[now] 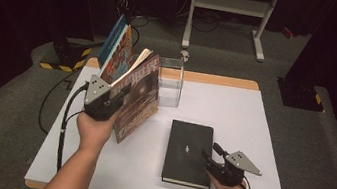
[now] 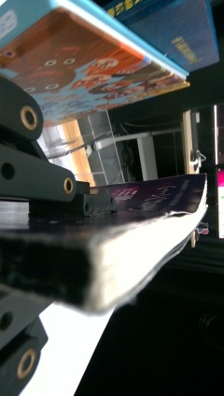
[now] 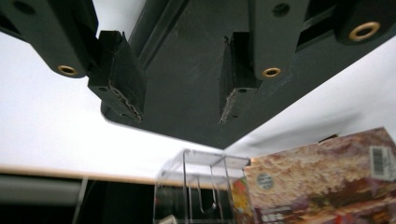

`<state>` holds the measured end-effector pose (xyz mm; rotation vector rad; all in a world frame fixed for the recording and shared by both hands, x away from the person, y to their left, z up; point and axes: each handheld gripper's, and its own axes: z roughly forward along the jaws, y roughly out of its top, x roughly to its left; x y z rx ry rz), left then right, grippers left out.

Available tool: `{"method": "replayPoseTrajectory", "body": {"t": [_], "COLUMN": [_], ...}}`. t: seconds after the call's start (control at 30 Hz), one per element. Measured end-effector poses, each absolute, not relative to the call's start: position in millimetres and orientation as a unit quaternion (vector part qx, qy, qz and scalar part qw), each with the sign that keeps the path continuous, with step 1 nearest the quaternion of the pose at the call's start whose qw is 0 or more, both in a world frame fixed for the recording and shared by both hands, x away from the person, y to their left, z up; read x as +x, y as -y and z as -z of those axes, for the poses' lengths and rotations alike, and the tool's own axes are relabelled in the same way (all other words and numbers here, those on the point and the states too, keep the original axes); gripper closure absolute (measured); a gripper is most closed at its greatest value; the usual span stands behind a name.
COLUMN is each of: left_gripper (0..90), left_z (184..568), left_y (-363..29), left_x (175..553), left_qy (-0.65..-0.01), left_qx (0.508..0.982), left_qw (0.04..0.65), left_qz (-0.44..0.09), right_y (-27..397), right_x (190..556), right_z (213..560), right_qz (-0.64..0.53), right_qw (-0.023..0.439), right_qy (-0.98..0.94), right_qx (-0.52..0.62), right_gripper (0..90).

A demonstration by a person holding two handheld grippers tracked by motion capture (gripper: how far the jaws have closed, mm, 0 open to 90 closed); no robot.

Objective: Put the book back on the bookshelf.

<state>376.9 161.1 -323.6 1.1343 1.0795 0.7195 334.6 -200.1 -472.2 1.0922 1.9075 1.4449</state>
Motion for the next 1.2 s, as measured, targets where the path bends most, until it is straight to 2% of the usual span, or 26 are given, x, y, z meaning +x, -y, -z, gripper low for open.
{"method": "replayPoseTrajectory", "body": {"t": [0.6, 1.2], "left_gripper": [84.0, 84.0], "left_z": [317, 326], "left_y": [-153, -137], "left_x": [404, 442], "left_qy": [-0.489, -0.507], "left_qx": [0.477, 0.471], "left_qw": [0.632, 0.614], "left_qz": [-0.365, -0.379], "right_y": [205, 209], "right_x": [330, 333], "right_z": [471, 468], "right_qz": [-0.532, -0.543], "right_qw": [0.245, 0.242], "right_qy": [-0.700, -0.694], "right_qx": [0.410, 0.406], "right_gripper": [47.9, 48.2]}}
